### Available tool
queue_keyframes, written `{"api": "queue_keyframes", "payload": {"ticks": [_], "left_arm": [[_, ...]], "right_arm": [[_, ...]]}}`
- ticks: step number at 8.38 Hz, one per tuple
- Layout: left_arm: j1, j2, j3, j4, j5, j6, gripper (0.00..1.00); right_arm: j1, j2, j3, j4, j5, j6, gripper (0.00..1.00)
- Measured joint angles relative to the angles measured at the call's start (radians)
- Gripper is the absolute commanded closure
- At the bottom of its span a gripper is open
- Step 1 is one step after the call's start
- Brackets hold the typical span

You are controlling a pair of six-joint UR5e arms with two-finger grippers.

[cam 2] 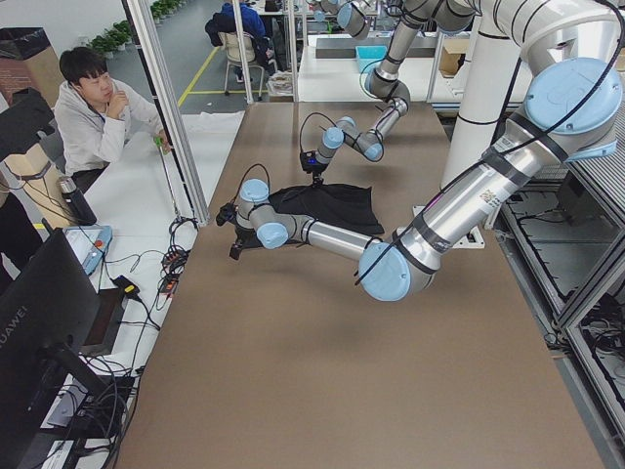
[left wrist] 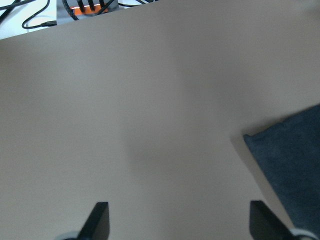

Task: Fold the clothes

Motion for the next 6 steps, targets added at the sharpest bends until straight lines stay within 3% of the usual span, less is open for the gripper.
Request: {"api": "queue_keyframes", "payload": {"ticks": [1,4,6], "left_arm": [[0.0,0.001,0.0,0.0,0.0,0.0,0.0],[0.0,0.0,0.004,0.001,0.0,0.002,0.0],[0.001,0.0,0.006,0.001,0.0,0.004,0.0]], "right_arm": [[0.0,0.0,0.016,0.03,0.01,0.028,0.07],[-0.001,0.053,0.08,0.046,0.164,0.217,0.06],[-0.032,0.005,0.163,0.039,0.191,0.289,0.06]]}}
